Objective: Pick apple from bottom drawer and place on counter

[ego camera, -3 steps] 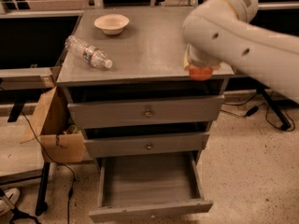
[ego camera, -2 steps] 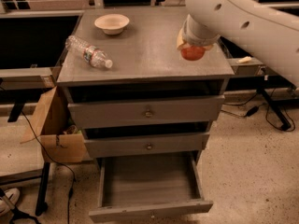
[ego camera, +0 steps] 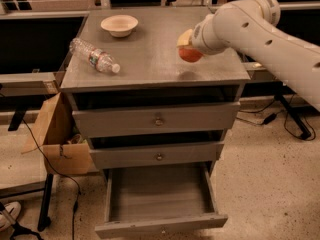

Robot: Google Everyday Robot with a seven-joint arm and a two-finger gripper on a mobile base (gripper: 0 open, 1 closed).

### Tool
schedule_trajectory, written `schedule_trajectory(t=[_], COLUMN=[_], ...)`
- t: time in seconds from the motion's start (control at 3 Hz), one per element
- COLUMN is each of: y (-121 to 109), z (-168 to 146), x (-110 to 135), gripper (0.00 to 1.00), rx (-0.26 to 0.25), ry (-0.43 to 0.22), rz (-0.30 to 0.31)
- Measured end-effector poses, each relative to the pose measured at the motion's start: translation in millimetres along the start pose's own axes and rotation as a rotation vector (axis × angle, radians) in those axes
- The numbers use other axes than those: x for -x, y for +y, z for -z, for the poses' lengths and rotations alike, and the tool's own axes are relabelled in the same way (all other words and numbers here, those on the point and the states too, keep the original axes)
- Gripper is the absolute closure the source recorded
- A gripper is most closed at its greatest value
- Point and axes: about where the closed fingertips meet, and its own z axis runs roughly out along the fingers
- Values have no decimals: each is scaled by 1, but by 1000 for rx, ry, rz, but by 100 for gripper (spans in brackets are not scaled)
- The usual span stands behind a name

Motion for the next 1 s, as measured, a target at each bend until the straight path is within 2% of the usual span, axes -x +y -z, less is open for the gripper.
schedule_trajectory(t=[0.33, 0.67, 1.0], y=[-11, -8, 5], z=[-20, -27, -35], x=[-4, -8, -13], gripper=[100, 100, 100], rx=[-51, 18, 115], ry=[78, 133, 154], rz=[-60, -44, -65])
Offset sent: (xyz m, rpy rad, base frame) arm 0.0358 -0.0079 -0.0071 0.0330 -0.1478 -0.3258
